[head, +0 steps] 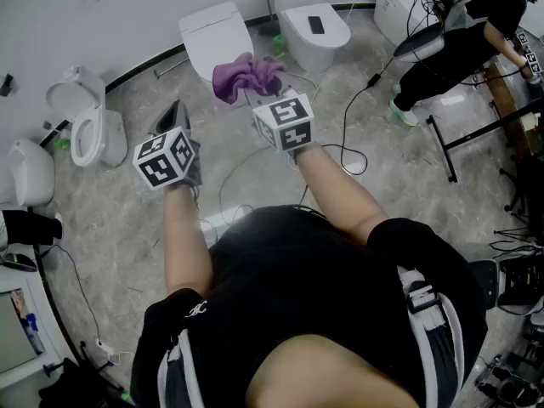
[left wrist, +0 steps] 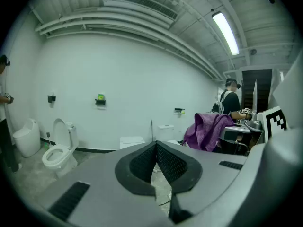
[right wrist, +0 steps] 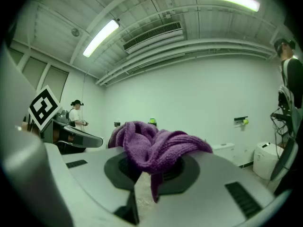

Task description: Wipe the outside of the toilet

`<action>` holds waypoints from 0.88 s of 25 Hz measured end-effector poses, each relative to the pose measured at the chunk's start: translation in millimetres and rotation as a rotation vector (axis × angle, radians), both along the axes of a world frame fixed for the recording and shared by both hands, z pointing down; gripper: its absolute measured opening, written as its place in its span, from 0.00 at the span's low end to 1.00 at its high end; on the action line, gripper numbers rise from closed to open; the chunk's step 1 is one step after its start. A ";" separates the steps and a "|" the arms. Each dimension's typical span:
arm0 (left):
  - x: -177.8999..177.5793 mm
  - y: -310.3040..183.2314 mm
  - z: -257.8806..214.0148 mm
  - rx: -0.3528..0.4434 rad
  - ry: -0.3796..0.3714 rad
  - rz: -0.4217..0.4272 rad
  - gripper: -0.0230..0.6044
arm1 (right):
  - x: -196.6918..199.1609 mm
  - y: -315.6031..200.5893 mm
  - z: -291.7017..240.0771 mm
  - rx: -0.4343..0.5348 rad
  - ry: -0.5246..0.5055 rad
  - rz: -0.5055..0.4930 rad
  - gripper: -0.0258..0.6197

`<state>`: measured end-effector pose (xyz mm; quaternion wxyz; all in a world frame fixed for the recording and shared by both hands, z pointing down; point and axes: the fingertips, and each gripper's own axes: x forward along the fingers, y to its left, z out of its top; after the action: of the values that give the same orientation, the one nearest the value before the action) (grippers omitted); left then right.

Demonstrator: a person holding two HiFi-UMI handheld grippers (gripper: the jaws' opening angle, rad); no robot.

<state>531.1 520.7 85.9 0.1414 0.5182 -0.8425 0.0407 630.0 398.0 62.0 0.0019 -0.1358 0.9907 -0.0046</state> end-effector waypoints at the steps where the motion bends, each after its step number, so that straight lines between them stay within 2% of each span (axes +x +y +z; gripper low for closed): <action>1: 0.3 0.2 -0.1 0.001 0.002 0.002 0.05 | -0.3 -0.1 -1.0 -0.001 -0.001 0.004 0.14; 9: 4.2 2.7 4.7 0.004 0.014 0.006 0.05 | 3.0 0.3 -4.5 -0.026 -0.041 0.019 0.14; 12: -0.7 4.0 11.3 -0.019 0.001 0.010 0.05 | -2.2 2.0 -3.4 -0.030 -0.036 0.017 0.14; 22: -16.9 14.4 22.7 -0.022 0.041 0.023 0.05 | -20.2 12.2 5.1 -0.047 -0.002 0.020 0.15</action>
<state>514.2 535.1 108.6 0.1638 0.5268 -0.8330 0.0412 609.7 410.2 67.1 -0.0005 -0.1455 0.9890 -0.0280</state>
